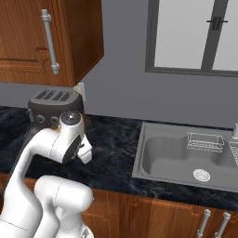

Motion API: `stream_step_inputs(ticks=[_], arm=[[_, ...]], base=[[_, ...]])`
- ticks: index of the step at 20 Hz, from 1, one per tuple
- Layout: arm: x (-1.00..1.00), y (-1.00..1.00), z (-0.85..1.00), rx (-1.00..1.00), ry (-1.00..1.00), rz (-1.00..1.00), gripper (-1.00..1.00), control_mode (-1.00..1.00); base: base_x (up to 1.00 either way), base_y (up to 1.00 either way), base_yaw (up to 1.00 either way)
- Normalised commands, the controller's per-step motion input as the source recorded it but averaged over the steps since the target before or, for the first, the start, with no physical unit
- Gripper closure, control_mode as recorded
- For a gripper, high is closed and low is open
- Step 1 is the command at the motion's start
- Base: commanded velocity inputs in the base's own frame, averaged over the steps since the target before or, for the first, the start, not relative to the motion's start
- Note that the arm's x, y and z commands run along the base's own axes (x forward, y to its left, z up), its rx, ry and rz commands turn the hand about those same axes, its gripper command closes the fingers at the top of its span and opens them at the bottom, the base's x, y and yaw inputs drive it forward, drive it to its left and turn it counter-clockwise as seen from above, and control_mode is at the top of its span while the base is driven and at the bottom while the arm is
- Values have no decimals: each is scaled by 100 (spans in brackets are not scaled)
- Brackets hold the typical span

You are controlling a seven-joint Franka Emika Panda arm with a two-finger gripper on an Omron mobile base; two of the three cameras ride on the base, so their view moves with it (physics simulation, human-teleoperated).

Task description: Dump the lemon and mango from the bowl so the bowl can be washed. Place the bowl in the sink after clearing the leftovers.

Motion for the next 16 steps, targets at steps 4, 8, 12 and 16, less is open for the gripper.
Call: stream_step_inputs(ticks=[4,8,12,16], arm=[[-12,-28,88,12,0,-28,100,-100],[-18,-31,69,12,9,-21,100,-100],[-7,-30,62,19,23,-8,100,-100],[0,-19,23,35,21,0,100,-100]], base=[[0,0,0],[0,0,0],[0,0,0],[0,0,0]])
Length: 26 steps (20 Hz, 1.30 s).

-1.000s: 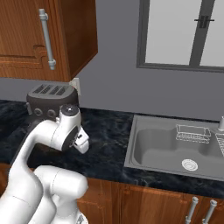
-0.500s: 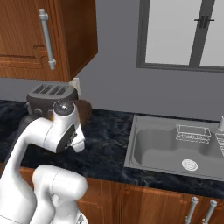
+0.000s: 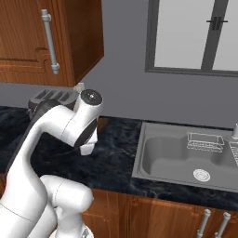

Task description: Dump the lemon and mango from the bowl so the bowl can be washed. Place the bowl in the sink after clearing the leftovers.

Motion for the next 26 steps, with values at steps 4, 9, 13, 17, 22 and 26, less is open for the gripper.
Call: stream_step_inputs(ticks=[4,9,13,17,22,26], arm=[[0,0,0,2,0,0,100,-100],[0,0,0,2,0,0,100,-100],[0,0,0,1,0,0,100,-100],[-21,0,-12,0,-9,0,100,-100],[-36,0,-19,2,-18,0,100,-100],[-1,0,-8,6,-6,0,100,-100]], base=[[0,0,0],[0,0,0],[0,0,0],[0,0,0],[0,0,0],[0,0,0]])
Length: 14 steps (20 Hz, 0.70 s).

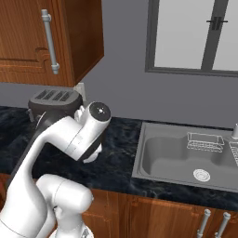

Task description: Dump the lemon and mango from the bowl so the bowl can be washed. Place the bowl in the sink after clearing the leftovers.

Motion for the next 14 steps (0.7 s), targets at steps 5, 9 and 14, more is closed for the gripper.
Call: stream_step_inputs(ticks=[5,9,14], arm=[[0,0,0,1,0,0,100,100],[0,0,0,0,0,0,100,100],[0,0,0,0,0,0,100,100]], base=[[-1,-2,0],[-33,-40,0],[-48,-64,-3]])
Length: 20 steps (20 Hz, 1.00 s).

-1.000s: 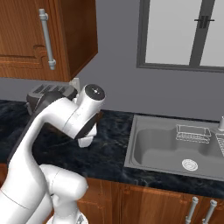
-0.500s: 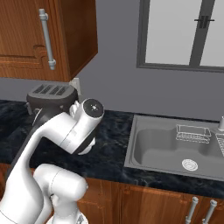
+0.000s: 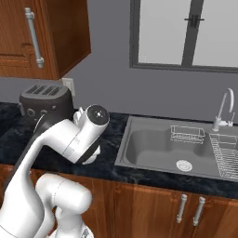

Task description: Dump the lemon and mango from the bowl so the bowl can be washed. Place the bowl in the sink after clearing the leftovers.

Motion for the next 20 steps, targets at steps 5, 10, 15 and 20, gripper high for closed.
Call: stream_step_inputs(ticks=[5,10,15,20], arm=[[0,0,0,0,0,0,100,100],[0,0,0,0,0,0,100,100],[0,0,0,0,0,0,100,100],[0,0,0,0,0,0,100,100]], base=[[-37,-77,-4],[-6,-81,-5],[0,-67,-2],[5,-48,-1]])
